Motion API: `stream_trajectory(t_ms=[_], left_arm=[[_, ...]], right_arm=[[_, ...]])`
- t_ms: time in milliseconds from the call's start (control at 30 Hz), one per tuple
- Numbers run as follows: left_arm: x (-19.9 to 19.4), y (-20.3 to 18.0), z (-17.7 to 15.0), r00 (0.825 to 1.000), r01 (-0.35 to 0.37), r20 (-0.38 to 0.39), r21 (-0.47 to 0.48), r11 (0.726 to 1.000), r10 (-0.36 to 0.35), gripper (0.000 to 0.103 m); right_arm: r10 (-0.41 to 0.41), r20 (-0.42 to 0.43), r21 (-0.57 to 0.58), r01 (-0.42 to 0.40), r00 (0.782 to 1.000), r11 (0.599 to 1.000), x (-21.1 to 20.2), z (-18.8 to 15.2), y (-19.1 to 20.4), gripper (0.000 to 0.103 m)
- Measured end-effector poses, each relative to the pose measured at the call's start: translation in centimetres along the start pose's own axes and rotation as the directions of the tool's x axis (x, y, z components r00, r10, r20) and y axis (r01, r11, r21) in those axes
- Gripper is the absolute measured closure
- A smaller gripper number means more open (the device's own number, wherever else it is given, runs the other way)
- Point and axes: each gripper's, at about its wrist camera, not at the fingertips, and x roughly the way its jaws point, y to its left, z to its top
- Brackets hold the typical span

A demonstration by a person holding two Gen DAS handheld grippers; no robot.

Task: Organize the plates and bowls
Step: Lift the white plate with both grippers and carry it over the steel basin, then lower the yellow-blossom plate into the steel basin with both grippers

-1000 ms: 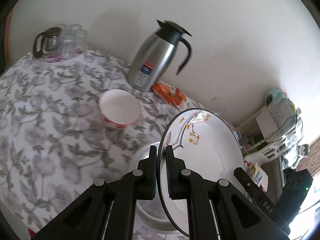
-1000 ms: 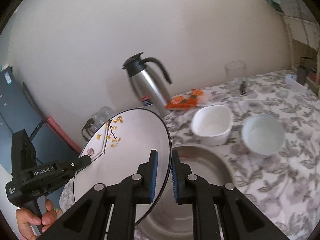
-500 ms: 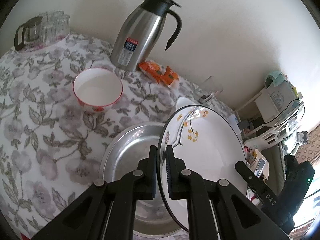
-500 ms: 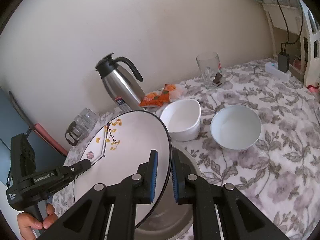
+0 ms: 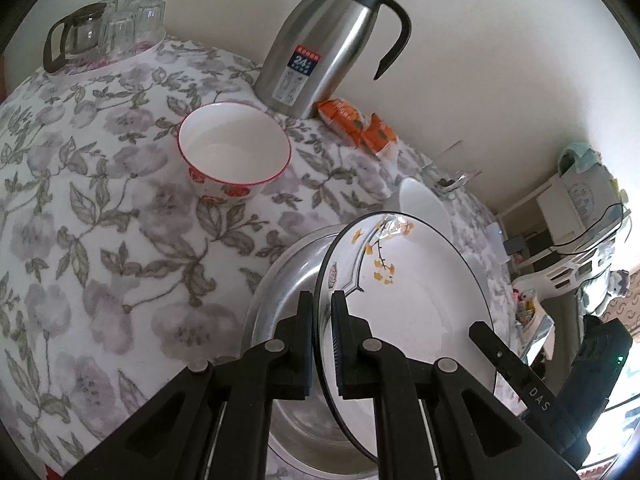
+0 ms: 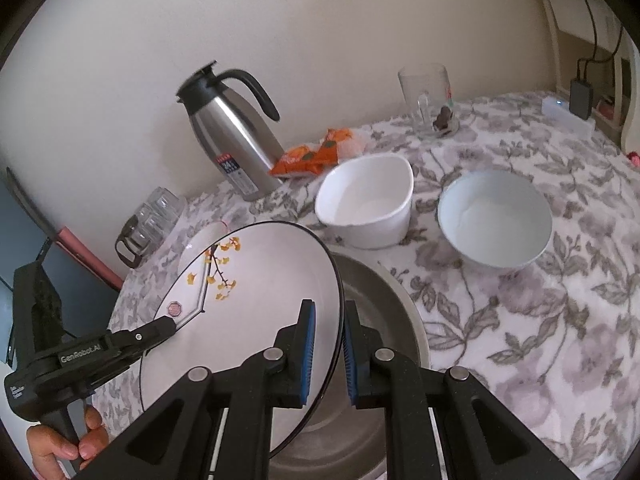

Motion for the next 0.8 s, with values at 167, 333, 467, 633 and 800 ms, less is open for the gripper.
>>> stream_trajectory(t_ms=[167,333,467,633,800], left_arm=[[1.5,0.3,-0.4,0.999,-0.014,-0.032,-0.008,1.0,0.014,0.095],[2.9,0.2,-0.9,0.997,-0.039,-0.072,0.009,0.999,0.04,0.095],[3.7,0.2,-1.4,0.994,-0.054,-0.098,0.013,0.998,0.055,0.095],[4.3,0.2,-1.6,0.99,-0.074,-0.118,0.024,0.997,0.076,0.095],[4.7,0.5,-1.6,0.987,-0.084,-0.135,0.016,0.996,0.086,0.094]], right_arm=[[-0.029,-0.037,0.002,0.029,0.999,1.0,1.3,-0.5,-0.7,0.089],[-0.05,-0.062,0.015,0.051,0.997,0.999,2.0,-0.8,-1.4,0.089],[-0.063,-0.076,0.017,0.065,0.995,0.998,2.4,-1.0,-1.8,0.089],[-0.076,-0.101,0.022,0.078,0.992,0.997,3.1,-1.5,-2.3,0.089],[-0.08,-0.12,0.023,0.084,0.99,0.996,3.7,-1.9,-2.4,0.089]])
